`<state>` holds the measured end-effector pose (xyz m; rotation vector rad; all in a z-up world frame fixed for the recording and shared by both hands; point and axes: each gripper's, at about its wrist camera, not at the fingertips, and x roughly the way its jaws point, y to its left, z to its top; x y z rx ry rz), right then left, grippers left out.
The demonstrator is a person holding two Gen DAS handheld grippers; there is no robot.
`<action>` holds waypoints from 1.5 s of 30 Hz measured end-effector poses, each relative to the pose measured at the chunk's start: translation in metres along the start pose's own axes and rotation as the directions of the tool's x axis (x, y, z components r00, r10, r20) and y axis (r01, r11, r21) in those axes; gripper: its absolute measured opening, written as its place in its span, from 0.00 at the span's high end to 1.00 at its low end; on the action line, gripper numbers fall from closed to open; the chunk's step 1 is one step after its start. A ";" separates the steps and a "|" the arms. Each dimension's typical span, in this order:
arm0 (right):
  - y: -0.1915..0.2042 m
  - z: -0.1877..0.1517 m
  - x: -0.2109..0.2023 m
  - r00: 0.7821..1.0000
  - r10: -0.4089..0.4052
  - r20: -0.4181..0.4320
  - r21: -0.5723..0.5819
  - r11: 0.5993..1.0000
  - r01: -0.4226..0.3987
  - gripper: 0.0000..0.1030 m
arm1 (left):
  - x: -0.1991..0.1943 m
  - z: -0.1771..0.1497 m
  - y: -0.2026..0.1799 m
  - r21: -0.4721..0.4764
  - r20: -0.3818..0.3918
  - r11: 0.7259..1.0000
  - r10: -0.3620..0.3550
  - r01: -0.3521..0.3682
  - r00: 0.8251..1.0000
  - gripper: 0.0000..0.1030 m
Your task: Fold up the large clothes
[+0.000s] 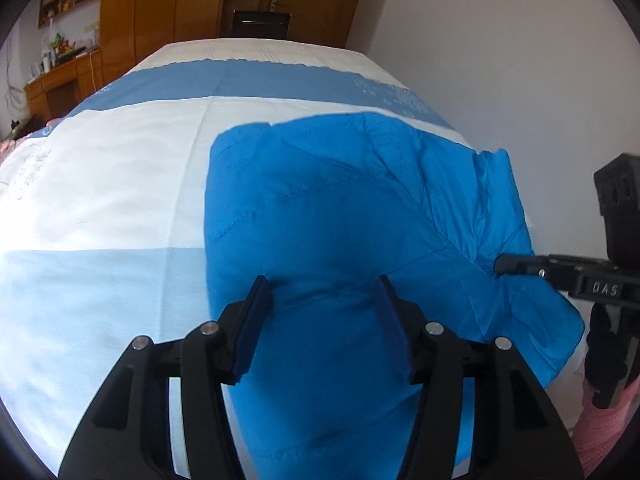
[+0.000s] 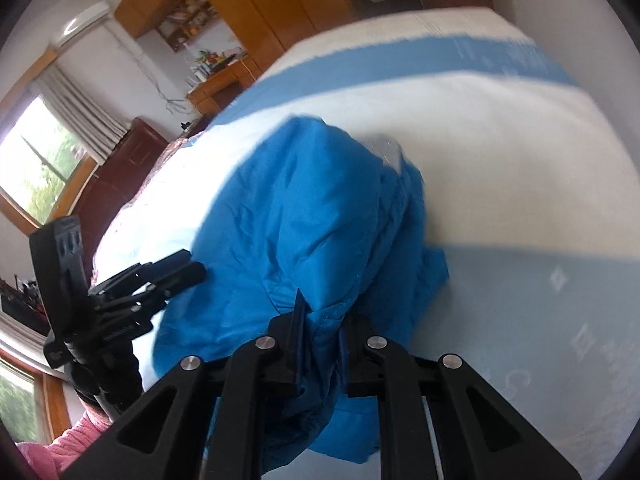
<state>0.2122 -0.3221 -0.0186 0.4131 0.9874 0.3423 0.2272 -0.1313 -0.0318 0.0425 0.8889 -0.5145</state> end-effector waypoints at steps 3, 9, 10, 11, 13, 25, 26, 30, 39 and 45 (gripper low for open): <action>-0.015 -0.009 0.008 1.000 0.018 0.017 0.025 1.000 -0.018 0.84 | 0.013 -0.008 0.000 0.004 0.003 1.000 -0.003 0.003 1.000 0.46; -0.008 -0.016 0.009 0.999 -0.025 0.041 0.002 1.000 0.025 0.74 | 0.012 -0.009 0.006 -0.020 -0.013 1.000 -0.020 0.019 1.000 0.47; -0.002 -0.016 0.000 0.998 -0.049 0.051 -0.016 0.999 0.049 0.72 | 0.005 -0.009 0.009 -0.035 -0.014 0.999 -0.033 0.032 0.999 0.47; 0.006 -0.016 -0.011 0.994 -0.080 0.078 -0.044 0.996 0.084 0.70 | 0.000 -0.005 0.012 -0.049 -0.009 0.998 -0.043 0.042 0.999 0.47; 0.024 -0.018 -0.035 0.978 -0.146 0.148 -0.106 0.981 0.163 0.69 | -0.015 -0.005 0.016 -0.056 0.025 0.997 -0.044 0.045 0.999 0.47; 0.112 -0.046 -0.024 0.987 -0.149 0.054 -0.417 0.895 0.158 0.73 | -0.045 -0.037 0.010 0.003 0.045 0.998 0.055 -0.055 0.997 0.47; 0.105 -0.048 -0.024 0.988 -0.151 0.035 -0.404 0.902 0.152 0.74 | -0.045 -0.041 0.006 0.011 0.034 0.999 0.034 -0.034 0.999 0.48; 0.077 -0.062 -0.018 0.989 -0.149 -0.019 -0.341 0.931 0.133 0.75 | -0.032 -0.045 -0.001 0.008 -0.020 0.999 -0.039 0.040 0.999 0.47; 0.041 -0.089 0.013 0.995 -0.097 0.027 -0.204 0.974 0.100 0.77 | -0.012 -0.063 -0.015 0.059 0.012 0.997 0.040 -0.040 0.999 0.42; 0.040 -0.074 -0.007 0.999 -0.039 -0.001 -0.205 0.978 0.038 0.76 | -0.018 -0.039 0.002 -0.006 -0.024 0.999 -0.039 0.039 0.999 0.41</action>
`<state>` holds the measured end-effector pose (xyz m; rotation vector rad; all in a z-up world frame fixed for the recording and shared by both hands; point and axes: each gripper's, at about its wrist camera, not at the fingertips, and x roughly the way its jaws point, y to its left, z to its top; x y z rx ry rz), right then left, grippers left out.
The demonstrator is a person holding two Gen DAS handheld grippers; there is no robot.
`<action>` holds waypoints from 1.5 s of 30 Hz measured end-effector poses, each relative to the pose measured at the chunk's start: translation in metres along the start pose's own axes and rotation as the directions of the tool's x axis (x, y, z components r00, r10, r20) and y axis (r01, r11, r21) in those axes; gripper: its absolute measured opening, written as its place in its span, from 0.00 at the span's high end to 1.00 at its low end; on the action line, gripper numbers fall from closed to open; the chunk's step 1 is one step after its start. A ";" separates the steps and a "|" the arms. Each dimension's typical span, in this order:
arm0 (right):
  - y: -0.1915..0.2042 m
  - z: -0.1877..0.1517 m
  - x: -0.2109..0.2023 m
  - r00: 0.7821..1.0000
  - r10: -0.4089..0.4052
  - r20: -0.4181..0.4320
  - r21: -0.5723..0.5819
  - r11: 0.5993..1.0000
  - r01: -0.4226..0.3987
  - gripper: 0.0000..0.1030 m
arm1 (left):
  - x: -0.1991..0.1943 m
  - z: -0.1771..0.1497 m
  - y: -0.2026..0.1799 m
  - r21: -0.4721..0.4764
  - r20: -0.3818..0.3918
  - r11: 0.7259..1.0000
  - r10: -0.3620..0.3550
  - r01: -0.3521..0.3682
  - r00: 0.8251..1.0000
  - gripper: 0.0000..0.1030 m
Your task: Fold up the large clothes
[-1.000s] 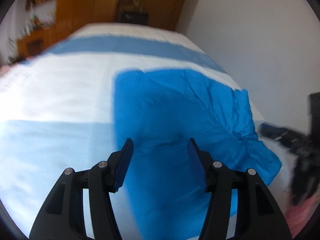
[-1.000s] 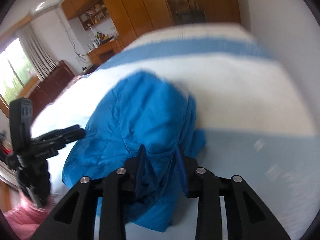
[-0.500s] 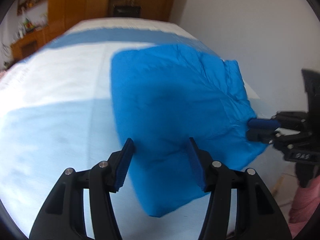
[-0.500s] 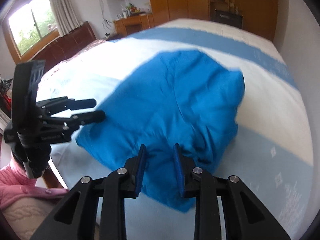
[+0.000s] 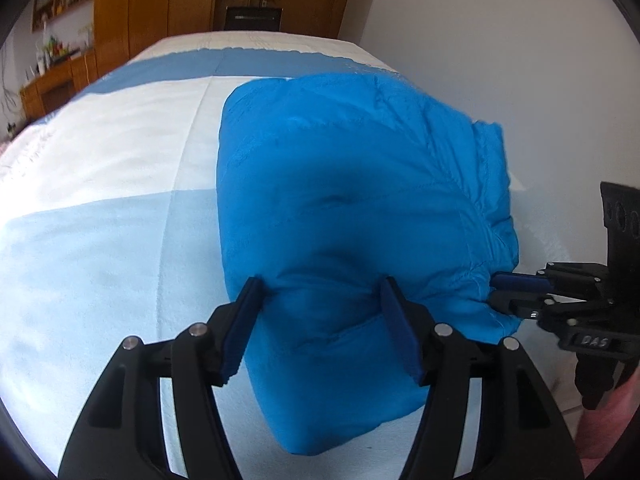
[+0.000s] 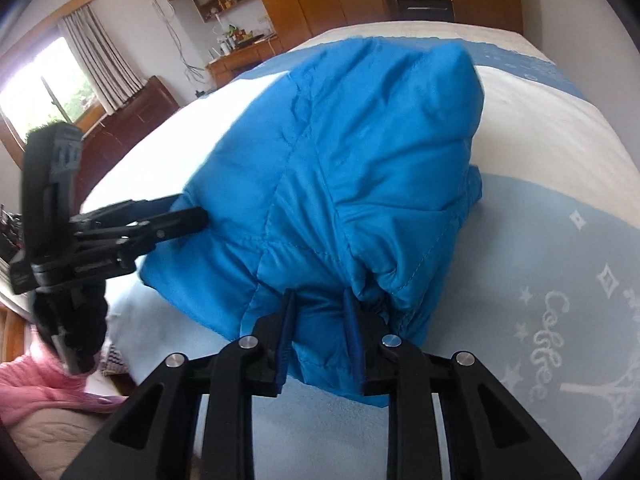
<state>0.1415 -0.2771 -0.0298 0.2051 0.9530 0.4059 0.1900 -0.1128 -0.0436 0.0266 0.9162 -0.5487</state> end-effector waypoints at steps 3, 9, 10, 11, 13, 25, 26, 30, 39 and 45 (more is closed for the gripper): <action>0.008 0.027 -0.022 0.999 0.032 0.033 -0.040 0.999 -0.031 0.75 | -0.006 0.025 0.014 -0.043 0.008 0.999 -0.025 0.025 1.000 0.43; 0.015 0.109 -0.009 0.997 -0.036 0.068 -0.071 0.997 0.041 0.75 | 0.007 0.094 0.035 -0.113 0.018 0.994 -0.008 0.010 1.000 0.43; 0.012 0.123 0.003 0.997 -0.051 0.057 -0.054 0.997 0.054 0.75 | 0.015 0.106 0.035 -0.111 0.012 0.994 -0.005 0.007 1.000 0.43; 0.008 0.130 0.012 0.997 -0.067 0.043 -0.040 0.997 0.069 0.75 | 0.020 0.110 0.033 -0.107 0.006 0.994 -0.006 0.007 1.000 0.43; -0.004 0.140 0.031 0.992 -0.123 0.014 -0.005 0.992 0.123 0.76 | 0.039 0.123 0.025 -0.094 -0.027 0.995 -0.020 0.018 0.999 0.43; -0.096 0.110 0.071 0.999 -0.042 -0.023 0.239 0.970 0.047 1.00 | 0.126 0.134 0.017 -0.079 -0.210 0.997 -0.031 0.014 0.977 0.40; -0.097 0.111 0.070 0.999 -0.041 -0.021 0.242 0.969 0.045 1.00 | 0.126 0.135 0.017 -0.078 -0.213 0.997 -0.026 0.009 0.977 0.40; -0.087 0.111 0.049 0.999 -0.036 0.014 0.240 0.970 0.031 0.93 | 0.105 0.132 0.015 -0.083 -0.179 0.997 -0.013 -0.002 0.984 0.43; -0.010 0.073 -0.012 0.997 -0.017 0.080 0.014 1.000 0.016 0.82 | 0.019 0.065 -0.009 -0.015 -0.017 0.998 0.065 -0.065 0.998 0.43; -0.009 0.049 -0.015 0.995 -0.070 0.066 0.019 0.997 0.068 0.84 | 0.012 0.034 -0.015 -0.028 -0.010 0.995 0.093 -0.093 0.996 0.43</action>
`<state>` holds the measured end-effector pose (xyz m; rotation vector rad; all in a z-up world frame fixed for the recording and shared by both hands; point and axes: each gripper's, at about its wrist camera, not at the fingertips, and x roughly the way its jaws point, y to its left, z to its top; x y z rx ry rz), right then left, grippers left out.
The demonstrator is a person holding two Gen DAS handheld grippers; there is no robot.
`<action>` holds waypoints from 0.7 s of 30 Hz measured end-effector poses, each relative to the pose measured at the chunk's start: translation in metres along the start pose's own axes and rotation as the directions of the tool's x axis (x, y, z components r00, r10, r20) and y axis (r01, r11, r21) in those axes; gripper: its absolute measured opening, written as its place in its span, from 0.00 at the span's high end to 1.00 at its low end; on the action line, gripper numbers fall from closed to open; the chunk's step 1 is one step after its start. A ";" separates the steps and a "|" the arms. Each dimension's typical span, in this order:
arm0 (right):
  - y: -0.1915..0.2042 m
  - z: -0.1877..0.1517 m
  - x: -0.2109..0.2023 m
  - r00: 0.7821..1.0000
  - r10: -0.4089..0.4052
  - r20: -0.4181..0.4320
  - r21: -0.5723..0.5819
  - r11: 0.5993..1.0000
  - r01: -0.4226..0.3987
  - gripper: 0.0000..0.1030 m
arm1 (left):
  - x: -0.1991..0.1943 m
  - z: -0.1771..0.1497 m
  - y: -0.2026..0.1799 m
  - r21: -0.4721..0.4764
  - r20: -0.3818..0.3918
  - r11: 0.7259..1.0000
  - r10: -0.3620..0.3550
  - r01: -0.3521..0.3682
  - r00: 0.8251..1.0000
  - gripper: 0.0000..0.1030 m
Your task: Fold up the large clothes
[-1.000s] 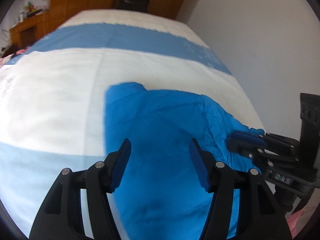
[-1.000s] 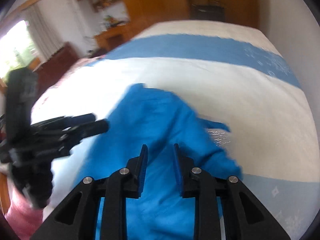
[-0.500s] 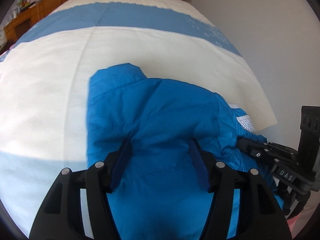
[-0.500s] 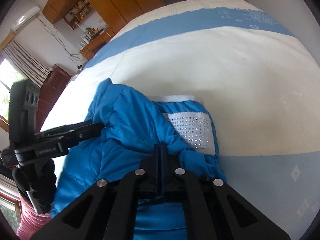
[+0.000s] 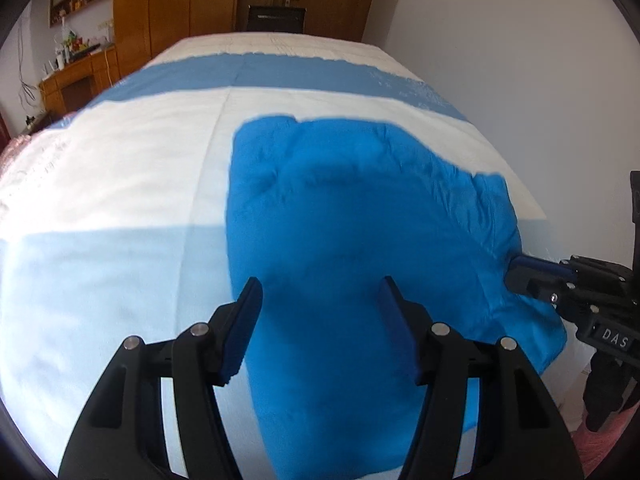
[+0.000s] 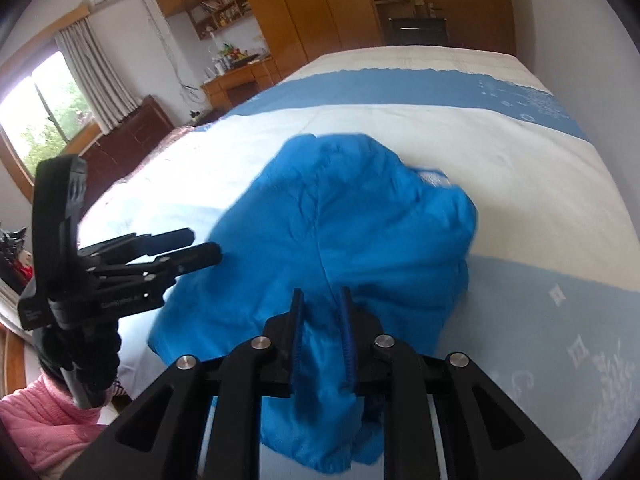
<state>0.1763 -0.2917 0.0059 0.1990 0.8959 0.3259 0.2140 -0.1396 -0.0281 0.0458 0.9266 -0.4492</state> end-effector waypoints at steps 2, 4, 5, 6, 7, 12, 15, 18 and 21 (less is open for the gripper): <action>-0.001 -0.003 0.008 1.000 0.003 -0.009 0.017 1.000 -0.003 0.84 | -0.003 -0.009 0.006 0.006 0.009 1.000 0.007 -0.007 1.000 0.41; -0.002 -0.011 0.016 1.000 -0.013 -0.010 0.015 1.000 0.013 0.85 | 0.003 -0.012 0.009 0.005 0.008 1.000 0.004 -0.004 1.000 0.40; -0.003 -0.015 0.020 1.000 -0.020 -0.007 0.015 1.000 0.020 0.85 | 0.004 -0.014 0.010 0.009 0.009 1.000 0.007 -0.007 1.000 0.40; -0.003 -0.019 0.022 1.000 -0.021 -0.003 0.019 1.000 0.021 0.85 | 0.008 -0.015 0.011 0.017 0.012 1.000 0.013 -0.014 1.000 0.40; -0.005 -0.022 0.026 1.000 -0.021 0.003 0.027 0.999 0.021 0.86 | 0.009 -0.017 0.011 0.024 0.015 1.000 0.020 -0.021 1.000 0.39; -0.012 -0.033 0.034 0.999 -0.007 0.037 0.064 0.998 0.004 0.86 | 0.017 -0.024 0.015 0.032 0.016 0.999 0.018 -0.019 1.000 0.39; -0.015 -0.035 0.039 0.999 -0.005 0.052 0.068 0.998 0.001 0.87 | 0.021 -0.028 0.015 0.034 0.025 0.999 0.022 -0.023 0.999 0.39; -0.018 -0.037 0.043 0.998 -0.005 0.067 0.079 0.997 0.000 0.87 | 0.024 -0.031 0.014 0.028 0.034 0.999 0.025 -0.026 0.999 0.39; -0.016 -0.039 0.043 0.996 -0.018 0.088 0.070 0.997 0.012 0.87 | 0.026 -0.033 0.013 0.022 0.041 0.999 0.025 -0.026 0.999 0.39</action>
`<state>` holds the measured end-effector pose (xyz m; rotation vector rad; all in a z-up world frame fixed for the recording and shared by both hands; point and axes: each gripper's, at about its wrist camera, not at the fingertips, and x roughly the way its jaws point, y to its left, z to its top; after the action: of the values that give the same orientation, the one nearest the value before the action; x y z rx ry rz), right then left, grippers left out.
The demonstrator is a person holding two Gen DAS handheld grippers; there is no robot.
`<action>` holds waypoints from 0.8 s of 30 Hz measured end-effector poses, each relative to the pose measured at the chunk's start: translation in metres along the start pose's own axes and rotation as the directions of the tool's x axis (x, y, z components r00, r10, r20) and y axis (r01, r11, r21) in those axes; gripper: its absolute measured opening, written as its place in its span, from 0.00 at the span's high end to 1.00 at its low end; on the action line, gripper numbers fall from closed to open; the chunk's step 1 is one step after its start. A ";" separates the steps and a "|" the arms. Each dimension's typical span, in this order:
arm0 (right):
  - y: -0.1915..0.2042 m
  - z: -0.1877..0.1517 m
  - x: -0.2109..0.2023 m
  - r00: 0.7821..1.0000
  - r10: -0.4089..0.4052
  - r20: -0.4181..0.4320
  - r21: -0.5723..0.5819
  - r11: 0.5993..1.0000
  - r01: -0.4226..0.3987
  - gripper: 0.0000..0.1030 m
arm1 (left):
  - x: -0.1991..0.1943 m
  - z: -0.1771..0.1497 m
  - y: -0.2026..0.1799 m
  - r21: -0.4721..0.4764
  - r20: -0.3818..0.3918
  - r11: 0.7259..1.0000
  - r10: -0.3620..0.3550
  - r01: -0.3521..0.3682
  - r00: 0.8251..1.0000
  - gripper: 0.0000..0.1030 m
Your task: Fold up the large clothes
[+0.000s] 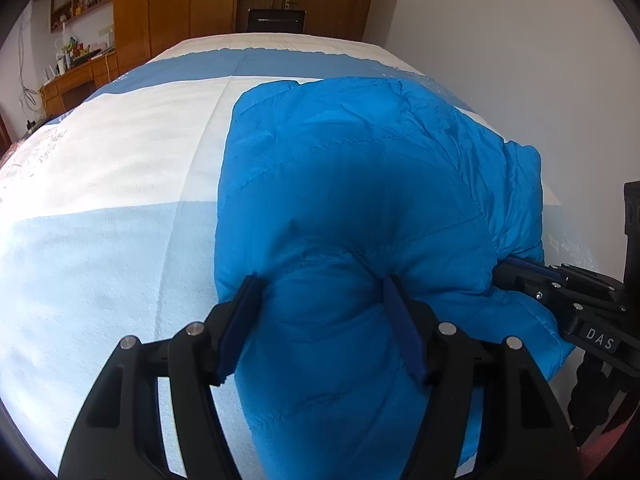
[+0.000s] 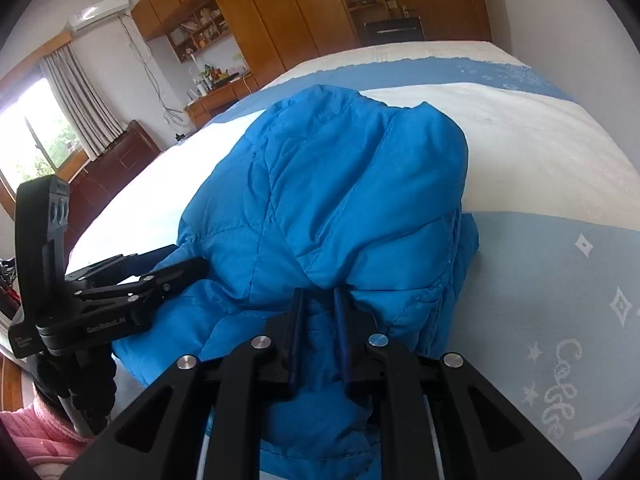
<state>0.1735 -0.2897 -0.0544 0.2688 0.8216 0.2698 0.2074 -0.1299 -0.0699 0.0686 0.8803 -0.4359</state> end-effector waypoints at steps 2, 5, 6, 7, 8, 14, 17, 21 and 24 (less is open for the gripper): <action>0.000 -0.002 0.000 1.000 -0.002 0.016 0.004 1.000 0.002 0.87 | 0.000 -0.001 -0.002 0.001 0.006 1.000 0.003 -0.003 1.000 0.39; -0.001 -0.006 -0.001 0.999 -0.014 0.030 0.002 1.000 0.014 0.87 | 0.000 -0.003 -0.003 -0.001 0.011 1.000 0.002 -0.002 1.000 0.39; 0.000 -0.007 -0.002 0.999 -0.019 0.034 0.001 1.000 0.019 0.87 | 0.000 -0.003 -0.003 -0.003 0.010 1.000 0.000 0.000 1.000 0.39; 0.002 -0.008 -0.002 0.999 -0.026 0.037 -0.002 1.000 0.026 0.87 | -0.001 -0.002 -0.003 -0.006 0.008 1.000 -0.002 0.002 1.000 0.39; 0.002 -0.008 -0.003 0.999 -0.030 0.039 -0.003 1.000 0.030 0.87 | -0.001 -0.002 -0.004 -0.007 0.007 1.000 -0.003 0.003 1.000 0.39; 0.013 -0.005 -0.016 0.998 -0.028 0.051 -0.018 0.999 0.029 0.83 | -0.011 0.003 0.000 -0.017 0.011 1.000 -0.019 0.019 1.000 0.39; 0.023 -0.003 -0.027 0.997 -0.036 0.061 -0.052 0.998 0.039 0.76 | -0.022 0.004 0.001 -0.005 0.024 1.000 -0.007 0.007 1.000 0.39; 0.029 0.002 -0.038 0.997 -0.027 0.073 -0.061 0.998 0.031 0.68 | -0.035 0.007 0.004 0.005 0.051 1.000 0.028 -0.028 0.998 0.39; 0.031 0.007 -0.046 0.996 -0.020 0.082 -0.069 0.997 0.026 0.58 | -0.044 0.010 0.009 0.010 0.072 0.999 0.048 -0.049 0.996 0.37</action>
<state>0.1451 -0.2768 -0.0078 0.2035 0.7326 0.2637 0.1937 -0.1094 -0.0315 0.0847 0.8040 -0.3959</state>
